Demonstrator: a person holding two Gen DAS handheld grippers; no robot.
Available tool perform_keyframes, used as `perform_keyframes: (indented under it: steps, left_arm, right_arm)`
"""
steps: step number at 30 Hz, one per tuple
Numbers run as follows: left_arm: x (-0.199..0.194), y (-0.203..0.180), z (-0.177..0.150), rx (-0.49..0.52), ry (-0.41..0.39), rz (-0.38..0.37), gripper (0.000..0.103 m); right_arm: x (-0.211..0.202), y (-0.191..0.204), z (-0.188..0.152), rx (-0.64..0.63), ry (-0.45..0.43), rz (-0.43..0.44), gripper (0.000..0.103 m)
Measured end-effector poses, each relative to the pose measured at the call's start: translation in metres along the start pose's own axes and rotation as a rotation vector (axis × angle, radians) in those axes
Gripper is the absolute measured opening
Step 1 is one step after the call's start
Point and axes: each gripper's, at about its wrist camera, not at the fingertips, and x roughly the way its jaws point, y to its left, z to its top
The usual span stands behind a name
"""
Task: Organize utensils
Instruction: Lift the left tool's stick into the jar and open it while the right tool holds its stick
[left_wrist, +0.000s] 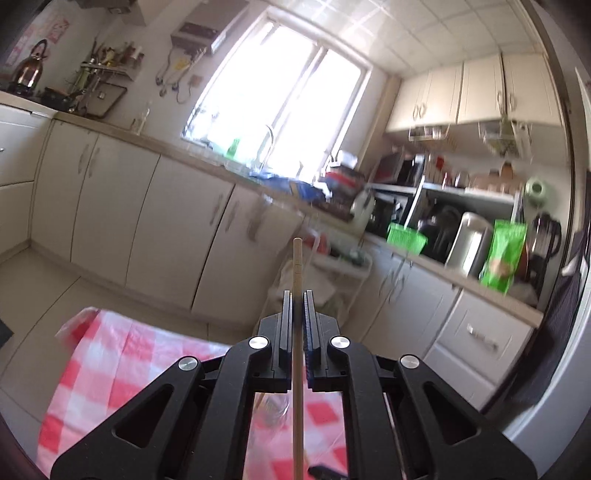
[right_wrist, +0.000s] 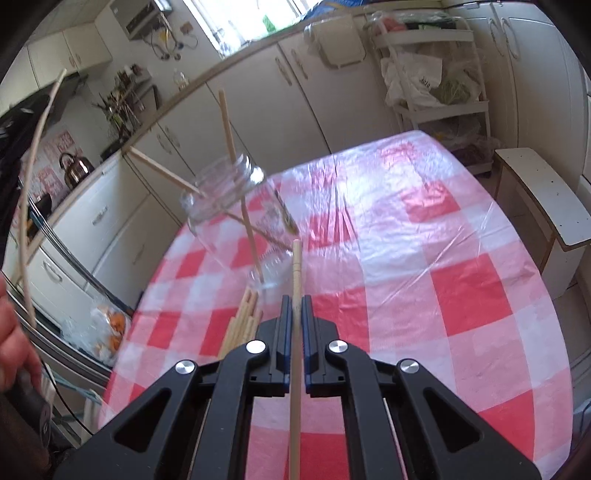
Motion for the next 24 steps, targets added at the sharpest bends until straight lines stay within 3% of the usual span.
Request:
perform_keyframes:
  steps: [6,11,18,24]
  left_arm:
    - [0.017,0.004,0.015,-0.034,-0.114,0.046,0.005]
    - [0.030,0.005,0.015,-0.010,-0.220,0.143,0.005]
    - [0.064,0.008,0.000,0.000,-0.249,0.227,0.005]
    - [0.091,0.005,-0.011,0.023,-0.257,0.248,0.005]
  right_arm:
    - [-0.014,-0.002,0.008,0.024,-0.076,0.019,0.006]
    - [-0.012,-0.004,0.007,0.045,-0.075,0.039,0.006]
    - [-0.011,0.000,0.007,0.045,-0.073,0.046,0.006]
    - [-0.013,-0.003,0.007,0.058,-0.074,0.054,0.006]
